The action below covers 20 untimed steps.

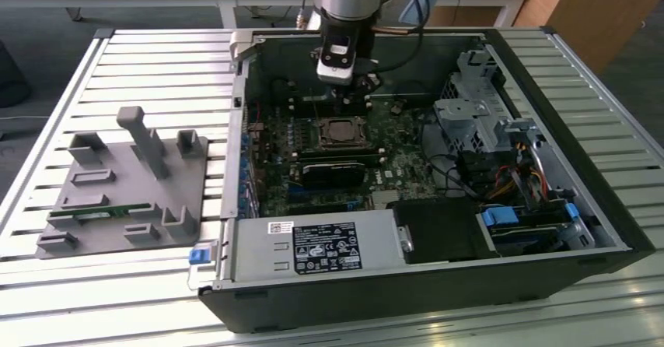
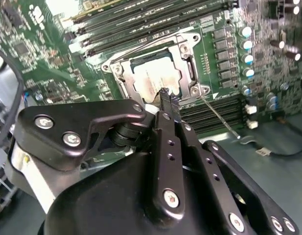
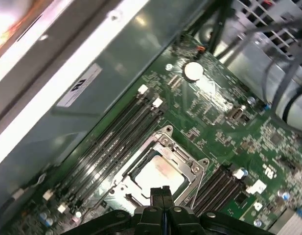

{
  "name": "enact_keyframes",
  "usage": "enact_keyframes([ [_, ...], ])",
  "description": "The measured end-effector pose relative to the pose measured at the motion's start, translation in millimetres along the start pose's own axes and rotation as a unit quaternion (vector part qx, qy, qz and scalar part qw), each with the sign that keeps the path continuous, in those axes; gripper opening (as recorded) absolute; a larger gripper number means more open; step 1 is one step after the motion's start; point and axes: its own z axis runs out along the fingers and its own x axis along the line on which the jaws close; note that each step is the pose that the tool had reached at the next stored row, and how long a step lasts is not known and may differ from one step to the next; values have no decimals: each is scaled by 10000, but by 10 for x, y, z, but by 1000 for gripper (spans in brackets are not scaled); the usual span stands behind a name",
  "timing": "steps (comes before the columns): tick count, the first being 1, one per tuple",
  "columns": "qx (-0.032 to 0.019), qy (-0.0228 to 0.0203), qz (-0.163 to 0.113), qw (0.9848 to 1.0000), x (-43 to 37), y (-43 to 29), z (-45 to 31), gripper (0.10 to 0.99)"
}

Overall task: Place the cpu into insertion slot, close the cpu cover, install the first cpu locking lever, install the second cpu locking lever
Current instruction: 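Install the first cpu locking lever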

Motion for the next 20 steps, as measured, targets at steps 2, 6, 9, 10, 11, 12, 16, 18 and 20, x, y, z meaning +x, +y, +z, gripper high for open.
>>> enact_keyframes([
  [2, -4, 2, -180, 9998, 0, 0, 1, 106],
  [6, -12, 8, -547, 9985, 0, 0, 2, 106],
  [9, -17, 11, -816, 9967, 0, 0, 4, 106],
  [10, -20, 13, -908, 9959, 0, 0, 5, 106],
  [11, -21, 14, -997, 9950, 0, 0, 5, 106],
  [12, -24, 15, -1088, 9941, 0, 0, 6, 106],
  [16, -31, 19, -1403, 9901, 0, 0, 8, 106],
  [18, -35, 19, -1499, 9887, -1, -2, 9, 106],
  [20, -37, 20, -1614, 9869, -1, -1, 9, 106],
])
